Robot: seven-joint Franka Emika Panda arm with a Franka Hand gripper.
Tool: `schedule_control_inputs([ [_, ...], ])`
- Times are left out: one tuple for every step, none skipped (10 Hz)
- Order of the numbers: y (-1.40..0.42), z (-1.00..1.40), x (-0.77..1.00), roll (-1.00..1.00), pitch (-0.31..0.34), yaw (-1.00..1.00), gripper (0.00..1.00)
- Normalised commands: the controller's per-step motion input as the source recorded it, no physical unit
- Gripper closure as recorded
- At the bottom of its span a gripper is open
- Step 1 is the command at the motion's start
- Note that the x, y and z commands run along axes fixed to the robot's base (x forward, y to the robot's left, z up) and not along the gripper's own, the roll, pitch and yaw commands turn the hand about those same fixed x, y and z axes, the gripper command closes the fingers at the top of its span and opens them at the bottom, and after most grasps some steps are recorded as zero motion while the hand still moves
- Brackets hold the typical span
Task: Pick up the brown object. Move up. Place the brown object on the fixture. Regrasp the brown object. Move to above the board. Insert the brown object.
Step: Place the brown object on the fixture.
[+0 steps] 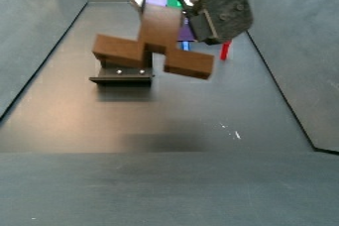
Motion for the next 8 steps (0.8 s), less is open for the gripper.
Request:
schedule_control_inputs([
  [-0.36, 0.05, 1.0, -0.12, 0.0, 0.0, 1.0],
  [-0.34, 0.03, 0.99, -0.15, 0.026, 0.03, 1.0],
  [-0.33, 0.0, 0.97, -0.14, 0.206, 0.08, 1.0],
  [-0.31, 0.0, 0.93, -0.09, 0.289, 0.11, 1.0],
  [-0.27, 0.0, 0.89, -0.18, 0.286, 0.19, 1.0],
  [-0.23, 0.0, 0.88, -0.25, 0.303, 0.23, 1.0],
  [-0.08, -0.02, 0.77, -0.29, 0.357, 0.0, 1.0],
  [-0.13, -0.04, 0.22, -0.17, 0.0, -0.04, 1.0],
])
